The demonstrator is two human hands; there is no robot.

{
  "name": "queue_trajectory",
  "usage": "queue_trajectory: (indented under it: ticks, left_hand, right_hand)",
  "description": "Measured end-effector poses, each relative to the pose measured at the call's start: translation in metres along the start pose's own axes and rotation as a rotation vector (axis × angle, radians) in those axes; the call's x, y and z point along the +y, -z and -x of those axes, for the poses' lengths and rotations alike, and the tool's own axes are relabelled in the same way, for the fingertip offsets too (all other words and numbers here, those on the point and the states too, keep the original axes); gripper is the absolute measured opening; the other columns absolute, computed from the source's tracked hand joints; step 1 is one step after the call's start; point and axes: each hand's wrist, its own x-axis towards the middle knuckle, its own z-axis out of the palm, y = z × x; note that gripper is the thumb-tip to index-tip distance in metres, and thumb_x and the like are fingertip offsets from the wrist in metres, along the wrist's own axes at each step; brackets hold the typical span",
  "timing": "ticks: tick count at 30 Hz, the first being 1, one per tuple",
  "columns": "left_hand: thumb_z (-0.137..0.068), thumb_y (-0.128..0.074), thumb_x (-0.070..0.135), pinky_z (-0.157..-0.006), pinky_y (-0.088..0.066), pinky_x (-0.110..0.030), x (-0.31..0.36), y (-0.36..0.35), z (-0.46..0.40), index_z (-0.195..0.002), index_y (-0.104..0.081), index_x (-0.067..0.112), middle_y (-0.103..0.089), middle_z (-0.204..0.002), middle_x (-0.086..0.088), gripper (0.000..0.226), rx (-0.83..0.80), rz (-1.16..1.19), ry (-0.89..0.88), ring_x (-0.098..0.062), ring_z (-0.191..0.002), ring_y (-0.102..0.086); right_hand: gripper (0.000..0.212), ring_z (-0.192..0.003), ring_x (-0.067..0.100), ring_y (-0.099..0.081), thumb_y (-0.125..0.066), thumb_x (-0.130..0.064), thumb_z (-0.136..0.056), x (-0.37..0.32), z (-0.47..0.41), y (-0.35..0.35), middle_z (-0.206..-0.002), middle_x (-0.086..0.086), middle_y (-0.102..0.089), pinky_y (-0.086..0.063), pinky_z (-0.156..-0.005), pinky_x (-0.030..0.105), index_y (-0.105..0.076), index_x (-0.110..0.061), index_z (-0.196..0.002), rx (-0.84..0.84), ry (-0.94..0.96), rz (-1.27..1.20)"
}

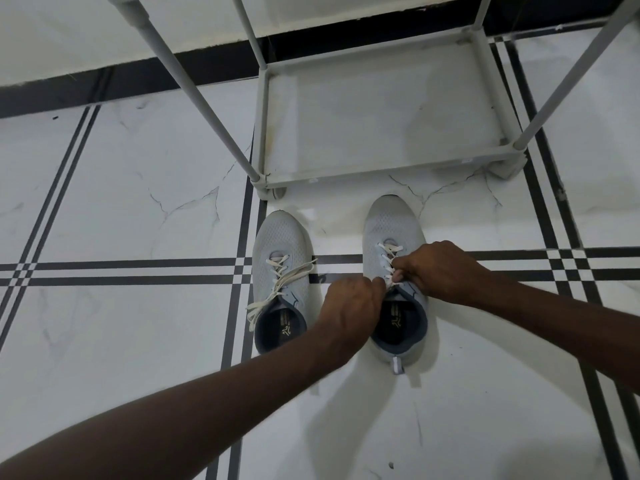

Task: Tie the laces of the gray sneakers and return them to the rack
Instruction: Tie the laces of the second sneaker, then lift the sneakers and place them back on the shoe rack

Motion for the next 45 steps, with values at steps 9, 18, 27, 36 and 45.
queue_trajectory:
  ticks: [9,18,27,36,45]
  left_hand:
    - [-0.102,-0.039,0.033,-0.065,-0.035,-0.035,-0.006,0.012,-0.001,-0.112,-0.056,0.012,-0.067,-0.106,-0.010,0.029,0.017,0.034,0.011,-0.028,-0.092,-0.063]
    - [-0.069,-0.063,0.080,-0.097,-0.051,-0.041,-0.143,0.022,0.039,-0.141,-0.042,0.009,-0.057,-0.138,-0.012,0.103,-0.194,0.444,0.466,-0.030,-0.121,-0.058]
    - [-0.079,-0.074,0.023,-0.058,-0.039,-0.028,-0.119,-0.049,0.094,-0.093,-0.055,0.010,-0.059,-0.079,0.000,0.027,-0.024,0.761,0.772,-0.029,-0.080,-0.060]
    - [-0.076,-0.066,0.009,-0.047,-0.028,-0.012,-0.091,-0.050,0.078,-0.083,-0.058,0.013,-0.060,-0.074,0.002,0.012,0.141,0.820,0.730,-0.019,-0.066,-0.054]
    - [-0.071,-0.059,0.014,-0.052,-0.040,-0.022,-0.060,0.057,0.118,-0.086,-0.060,0.011,-0.063,-0.072,-0.004,0.016,0.153,0.930,0.622,-0.018,-0.065,-0.055]
  right_hand:
    - [0.015,-0.068,0.026,-0.060,-0.062,-0.032,-0.086,-0.010,0.006,0.004,-0.077,0.006,-0.068,-0.040,-0.058,0.033,-0.066,-0.018,-0.087,0.154,0.001,0.100]
    - [0.054,-0.094,0.028,-0.057,-0.079,-0.036,-0.075,-0.081,0.071,-0.010,-0.105,0.007,-0.055,-0.049,-0.080,0.043,-0.046,-0.014,-0.111,0.276,-0.794,-0.717]
    - [0.056,-0.102,0.032,-0.062,-0.077,-0.042,-0.073,-0.084,0.043,-0.029,-0.110,0.010,-0.064,-0.052,-0.086,0.044,-0.054,-0.011,-0.113,-0.086,-0.963,-0.822]
    - [0.028,-0.094,0.034,-0.061,-0.065,-0.019,-0.077,-0.088,0.016,-0.024,-0.101,0.012,-0.063,-0.041,-0.073,0.032,-0.057,-0.009,-0.102,-0.050,-0.831,-0.753]
    - [0.023,-0.096,0.035,-0.059,-0.062,-0.014,-0.081,-0.109,0.063,0.091,-0.103,0.013,-0.059,-0.042,-0.074,0.035,-0.055,-0.007,-0.101,-0.065,-0.843,-0.700]
